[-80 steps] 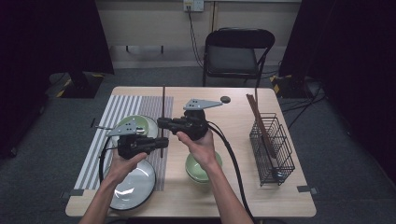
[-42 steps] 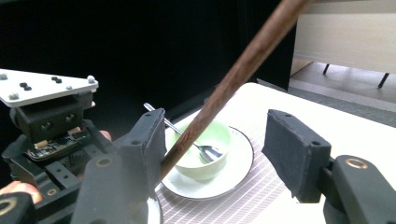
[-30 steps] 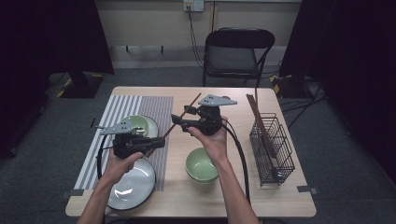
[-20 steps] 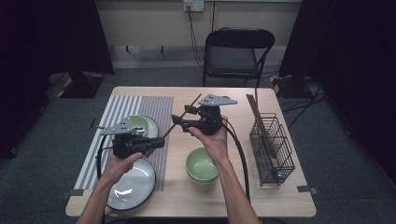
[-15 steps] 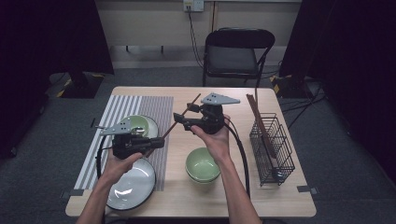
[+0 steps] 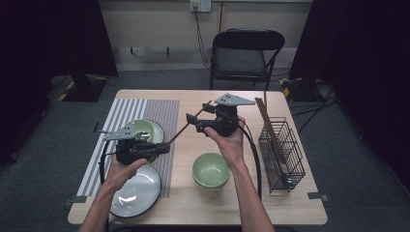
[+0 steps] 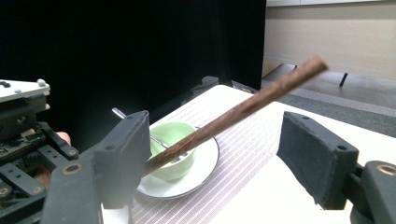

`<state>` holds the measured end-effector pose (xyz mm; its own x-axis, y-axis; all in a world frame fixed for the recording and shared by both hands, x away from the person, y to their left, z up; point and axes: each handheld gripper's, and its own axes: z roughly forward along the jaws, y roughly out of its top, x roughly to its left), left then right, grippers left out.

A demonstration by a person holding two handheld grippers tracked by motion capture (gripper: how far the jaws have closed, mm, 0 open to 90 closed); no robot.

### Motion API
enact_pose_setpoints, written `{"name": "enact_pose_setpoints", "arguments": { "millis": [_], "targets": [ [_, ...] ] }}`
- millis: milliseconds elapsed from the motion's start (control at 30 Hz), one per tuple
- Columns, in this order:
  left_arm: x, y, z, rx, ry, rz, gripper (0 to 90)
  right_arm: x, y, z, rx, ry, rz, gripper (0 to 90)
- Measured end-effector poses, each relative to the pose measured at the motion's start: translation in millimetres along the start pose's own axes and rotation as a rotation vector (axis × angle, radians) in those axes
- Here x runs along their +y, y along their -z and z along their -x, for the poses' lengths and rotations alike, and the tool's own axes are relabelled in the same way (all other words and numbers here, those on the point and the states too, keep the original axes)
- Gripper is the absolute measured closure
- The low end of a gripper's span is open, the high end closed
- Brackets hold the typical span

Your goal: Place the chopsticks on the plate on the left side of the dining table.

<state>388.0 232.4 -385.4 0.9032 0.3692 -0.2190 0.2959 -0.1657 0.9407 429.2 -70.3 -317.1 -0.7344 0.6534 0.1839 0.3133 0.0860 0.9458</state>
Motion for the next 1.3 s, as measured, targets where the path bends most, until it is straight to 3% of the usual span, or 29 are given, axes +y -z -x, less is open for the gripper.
{"name": "enact_pose_setpoints", "arguments": {
  "millis": [1067, 1300],
  "targets": [
    [2.8, 19.2, -4.5, 0.001, 0.006, 0.053, 84.4, -8.6, 10.2, 17.5, -0.051, -0.017, -0.014, 24.6],
    [3.9, 20.9, -6.0, 0.009, 0.003, 0.035, 84.4, -10.8, 8.5, 17.4, -0.061, -0.009, -0.027, 24.9]
  ]
}}
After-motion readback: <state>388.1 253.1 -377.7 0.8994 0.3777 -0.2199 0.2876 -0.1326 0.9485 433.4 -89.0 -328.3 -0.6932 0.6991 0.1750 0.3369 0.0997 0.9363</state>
